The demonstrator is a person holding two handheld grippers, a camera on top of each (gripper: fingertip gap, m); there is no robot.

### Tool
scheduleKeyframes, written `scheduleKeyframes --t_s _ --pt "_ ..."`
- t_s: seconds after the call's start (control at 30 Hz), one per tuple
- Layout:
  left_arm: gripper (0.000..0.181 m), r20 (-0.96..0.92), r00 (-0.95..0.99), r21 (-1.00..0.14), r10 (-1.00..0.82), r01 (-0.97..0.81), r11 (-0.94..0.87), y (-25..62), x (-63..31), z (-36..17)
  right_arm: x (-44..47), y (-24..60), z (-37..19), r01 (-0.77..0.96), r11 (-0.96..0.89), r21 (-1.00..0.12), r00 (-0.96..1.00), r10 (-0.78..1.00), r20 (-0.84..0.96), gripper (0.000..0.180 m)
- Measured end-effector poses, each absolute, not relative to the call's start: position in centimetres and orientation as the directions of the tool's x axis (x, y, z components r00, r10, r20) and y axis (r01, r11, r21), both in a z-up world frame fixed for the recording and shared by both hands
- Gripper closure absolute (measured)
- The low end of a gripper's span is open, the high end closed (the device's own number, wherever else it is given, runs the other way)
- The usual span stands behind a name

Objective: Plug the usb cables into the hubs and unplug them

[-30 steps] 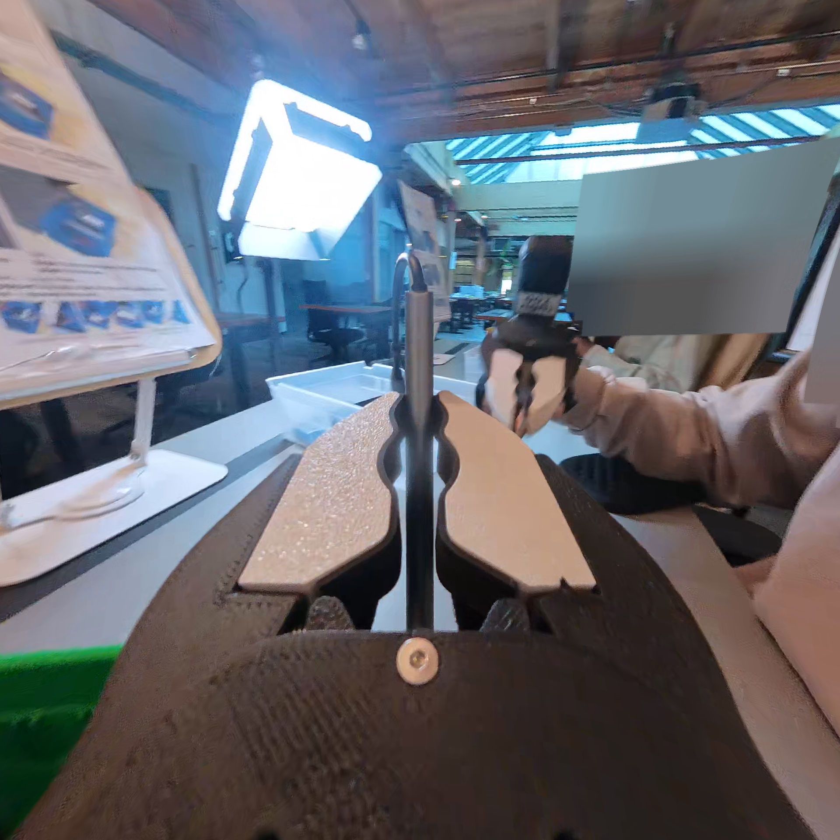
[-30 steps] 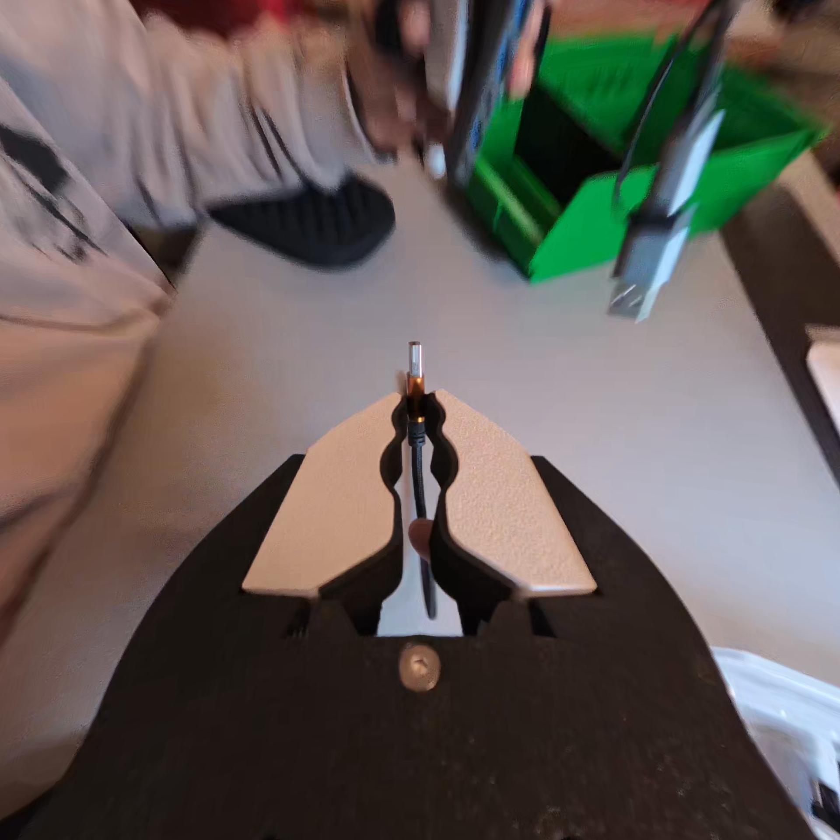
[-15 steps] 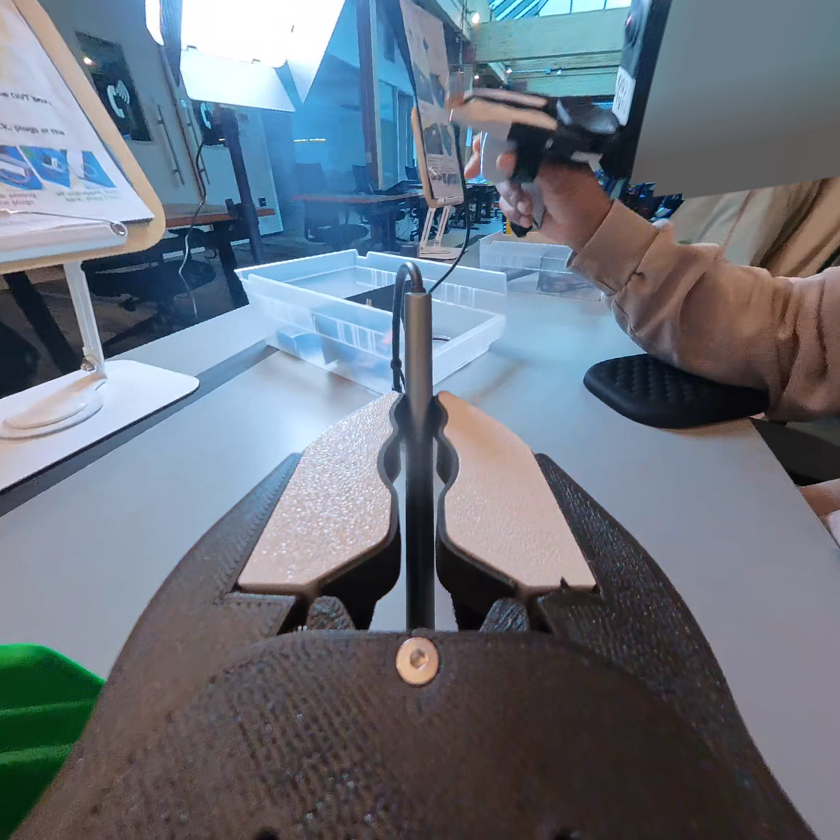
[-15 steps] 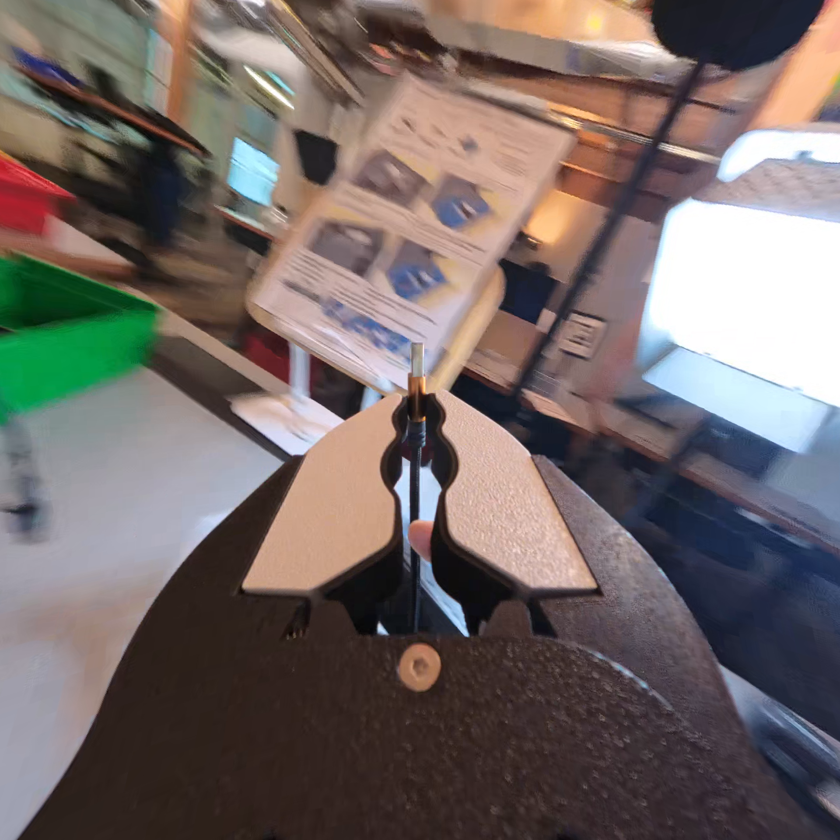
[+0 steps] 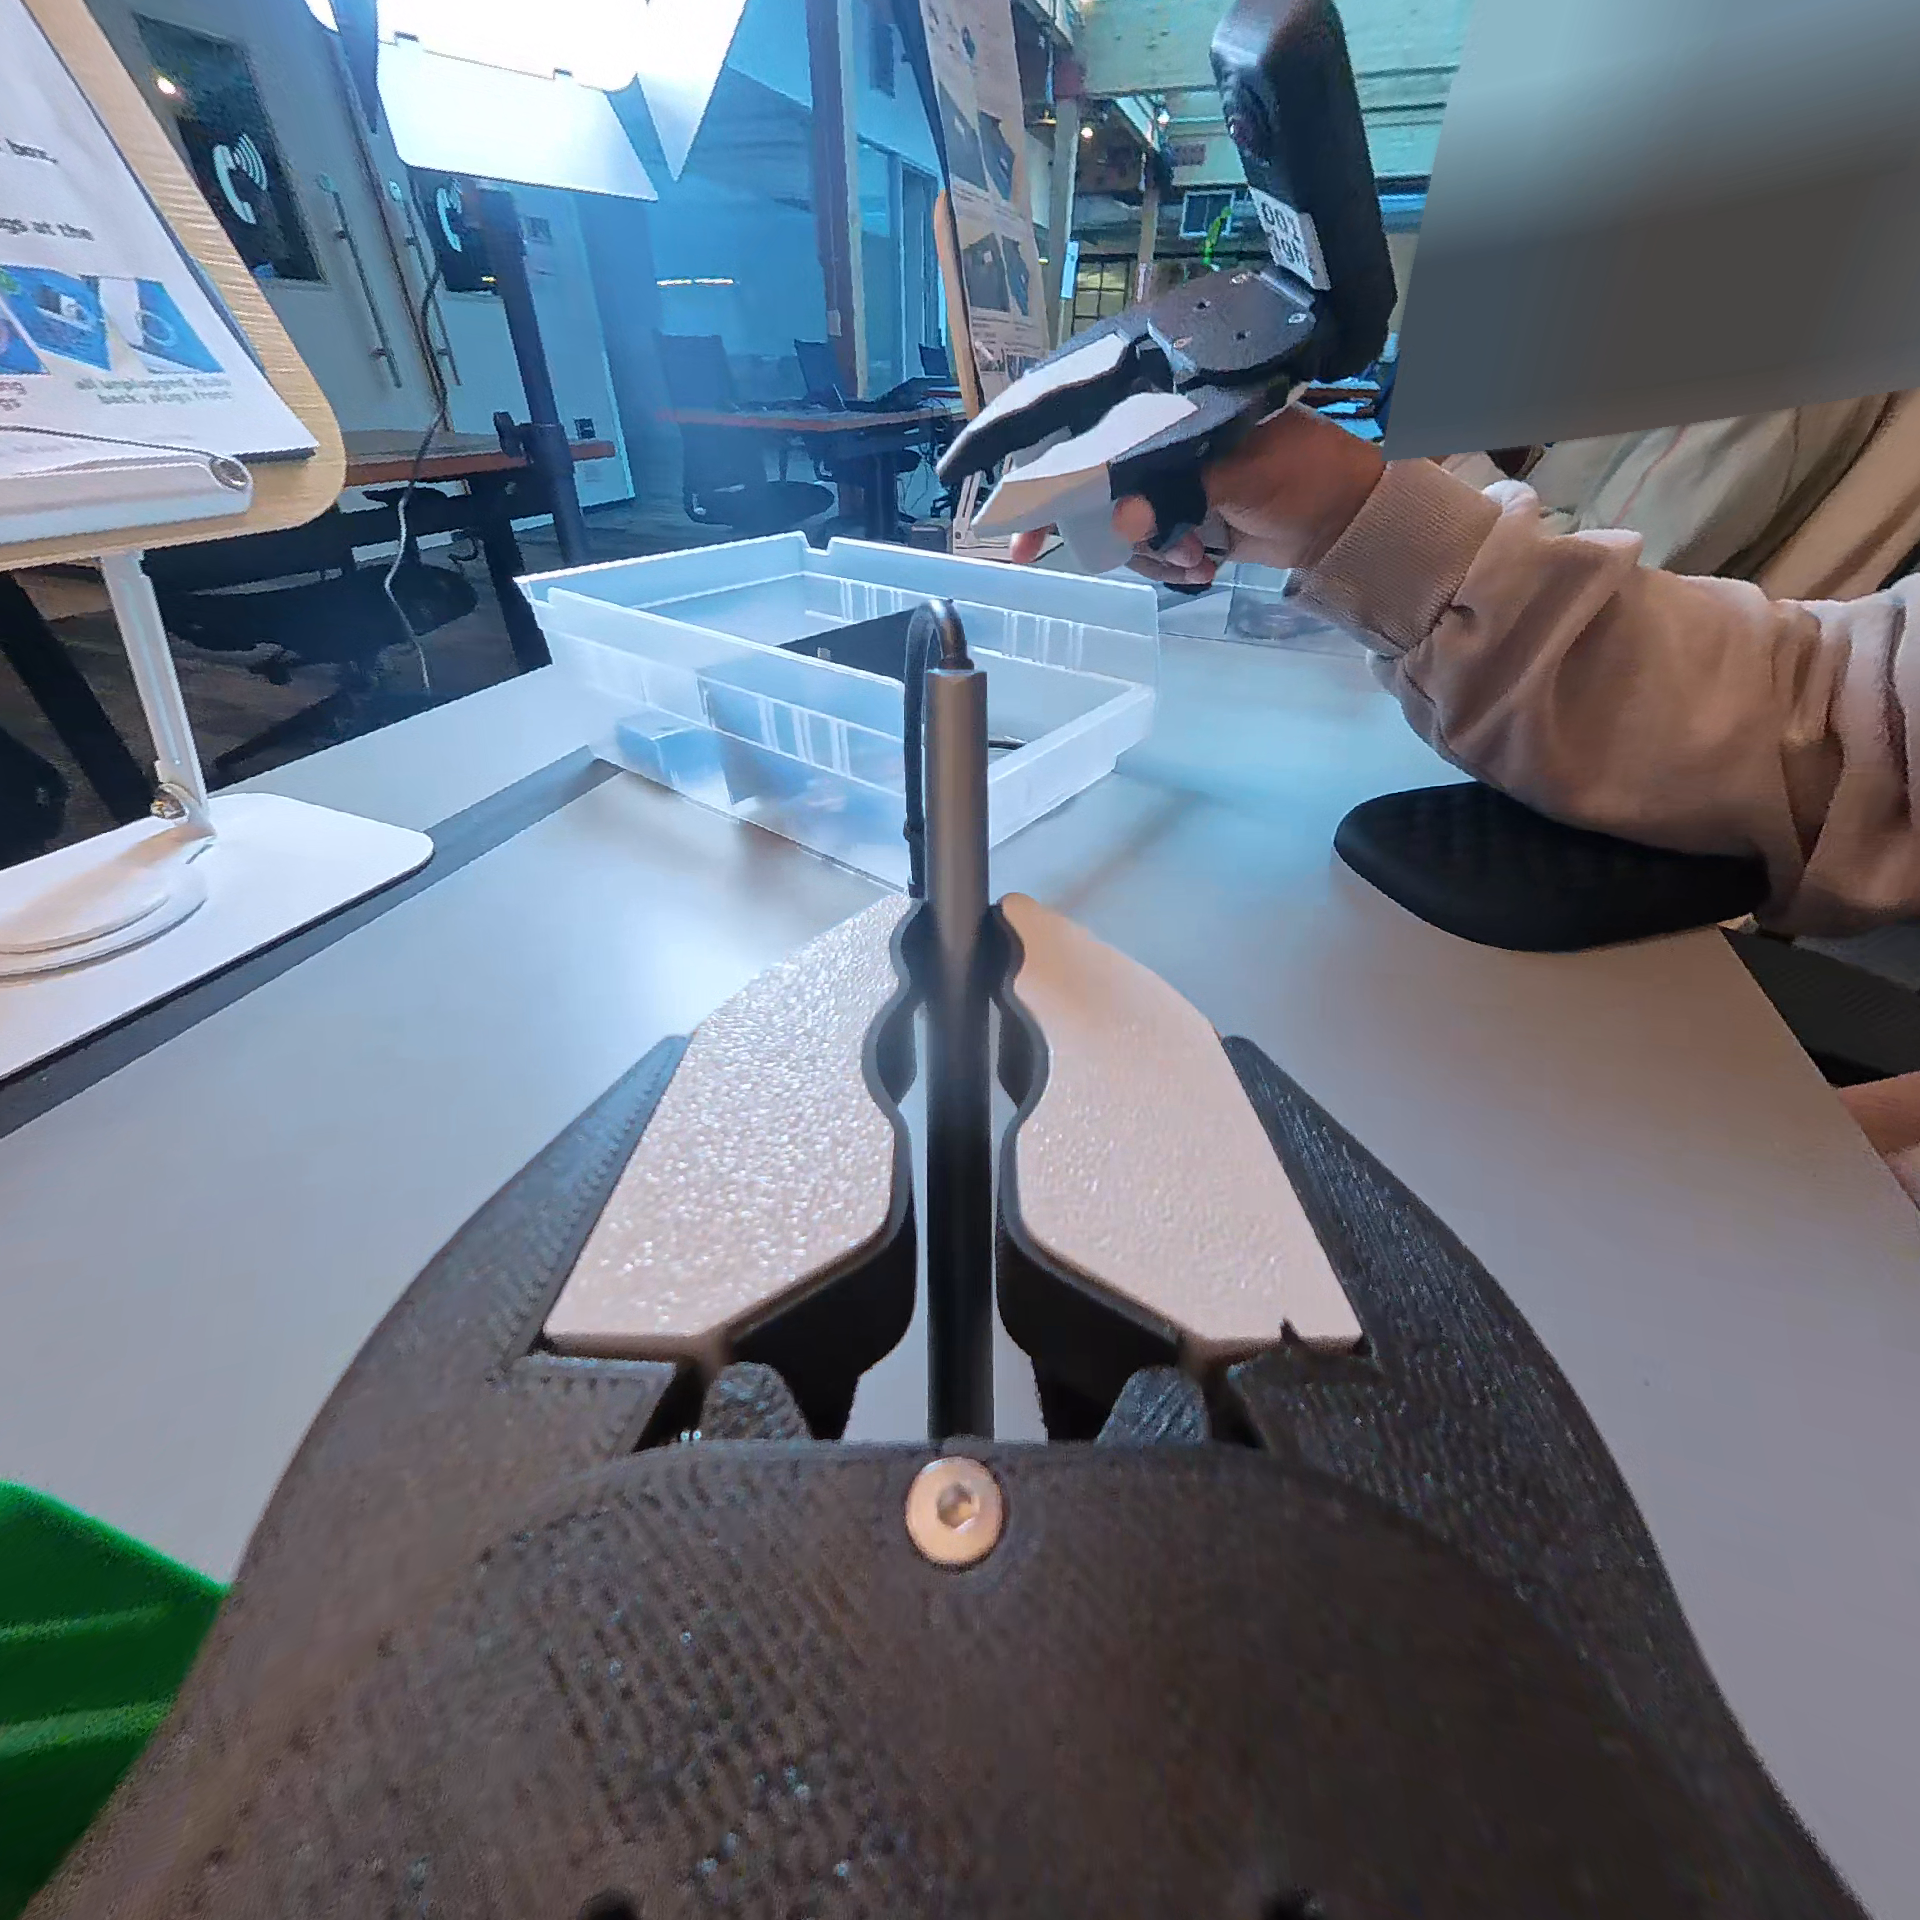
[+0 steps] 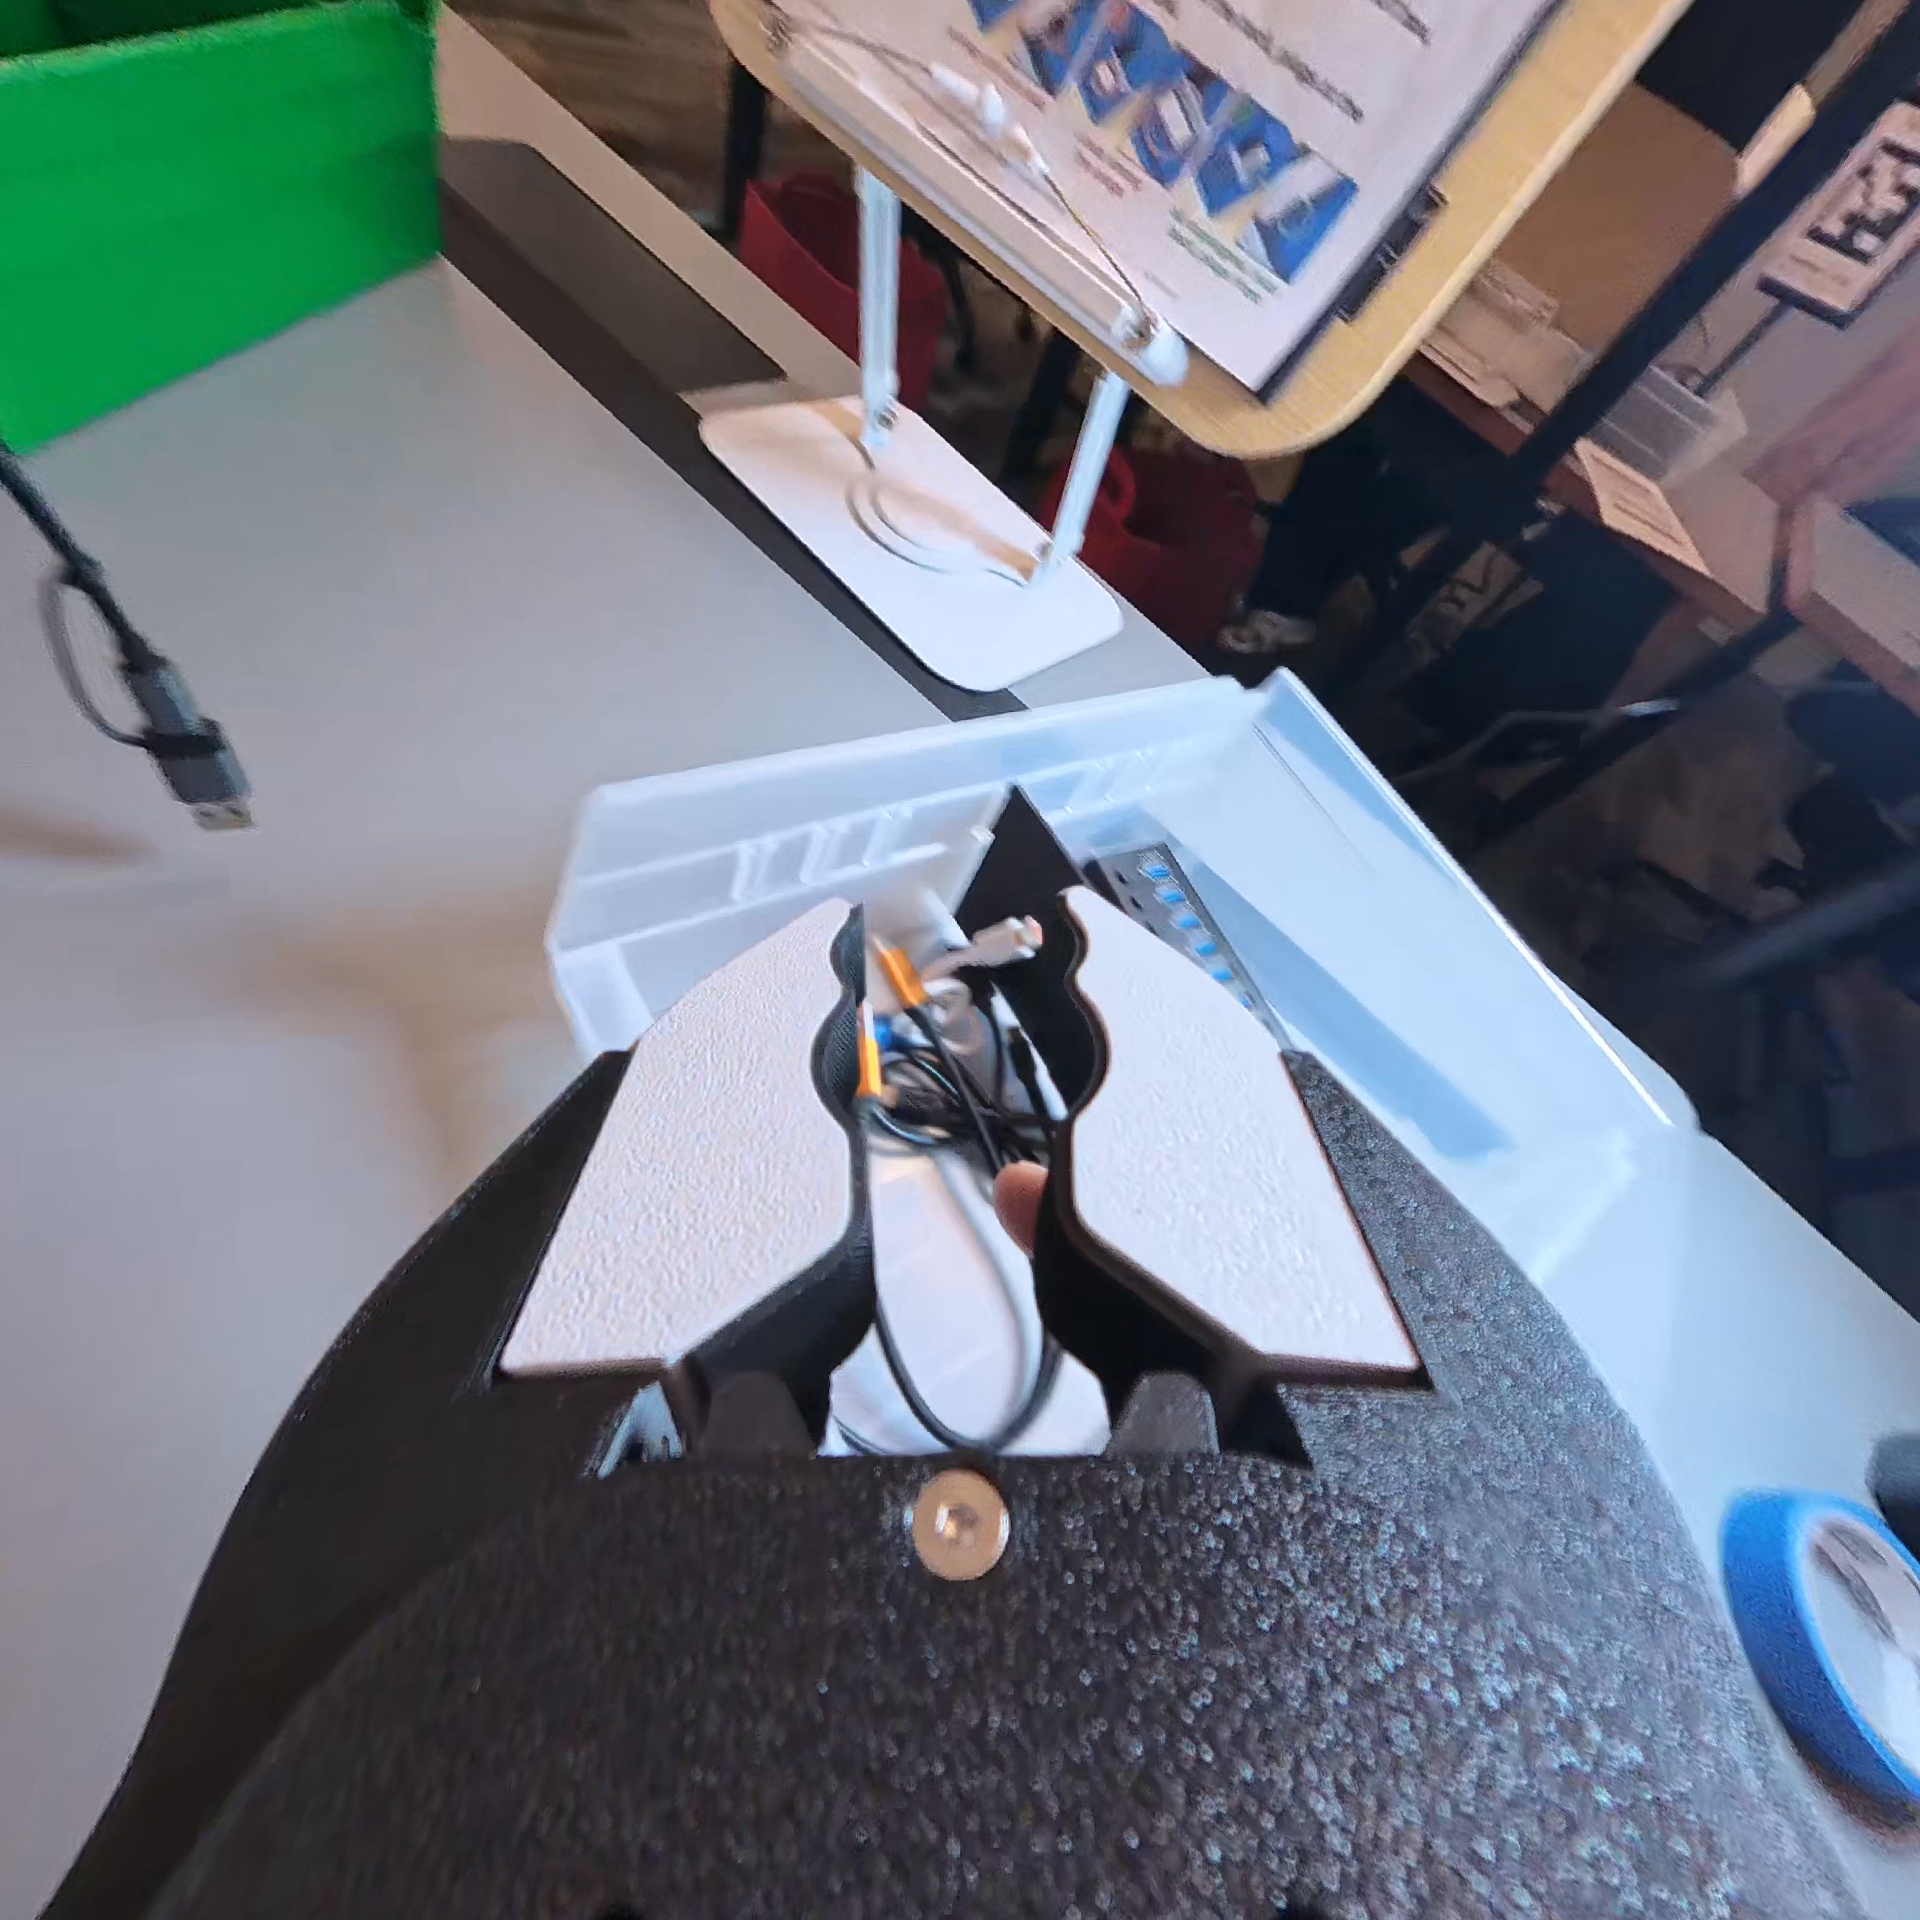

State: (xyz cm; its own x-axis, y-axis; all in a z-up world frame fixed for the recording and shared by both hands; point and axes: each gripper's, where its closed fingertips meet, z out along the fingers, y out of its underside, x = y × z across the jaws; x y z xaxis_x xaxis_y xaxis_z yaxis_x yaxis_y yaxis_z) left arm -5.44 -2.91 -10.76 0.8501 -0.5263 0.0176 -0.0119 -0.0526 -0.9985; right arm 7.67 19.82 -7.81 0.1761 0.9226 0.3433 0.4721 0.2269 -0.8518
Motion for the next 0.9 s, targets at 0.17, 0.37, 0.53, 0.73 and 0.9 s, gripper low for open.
scheduleKeyframes --t_s 0.17,0.37,0.53,0.73,0.9 --pt "0.17 -0.049 0.822 -0.994 -0.568 -0.098 -0.055 -3.2 -4.1 -11.4 4.2 8.4 -7.9 0.274 0.368 -0.889 -0.29 0.912 0.288 0.147" --pt "0.17 -0.191 0.751 -0.96 -0.632 -0.276 -0.038 -3.8 -1.1 -13.1 1.0 -1.5 -10.5 0.174 0.565 -0.807 -0.495 0.758 0.424 0.146" --pt "0.169 -0.188 0.724 -0.959 -0.663 -0.282 -0.036 -4.0 0.1 -13.3 1.5 -2.2 -10.5 0.149 0.588 -0.795 -0.52 0.731 0.442 0.175" --pt "0.167 -0.188 0.764 -0.97 -0.618 -0.244 -0.008 -3.7 -0.8 -12.3 1.8 -0.5 -8.5 0.163 0.488 -0.857 -0.474 0.801 0.366 0.175" --pt "0.163 -0.124 0.792 -0.984 -0.597 -0.177 -0.03 -3.3 -2.1 -12.1 3.0 5.7 0.7 0.037 0.299 -0.954 -0.311 0.91 0.273 0.175"
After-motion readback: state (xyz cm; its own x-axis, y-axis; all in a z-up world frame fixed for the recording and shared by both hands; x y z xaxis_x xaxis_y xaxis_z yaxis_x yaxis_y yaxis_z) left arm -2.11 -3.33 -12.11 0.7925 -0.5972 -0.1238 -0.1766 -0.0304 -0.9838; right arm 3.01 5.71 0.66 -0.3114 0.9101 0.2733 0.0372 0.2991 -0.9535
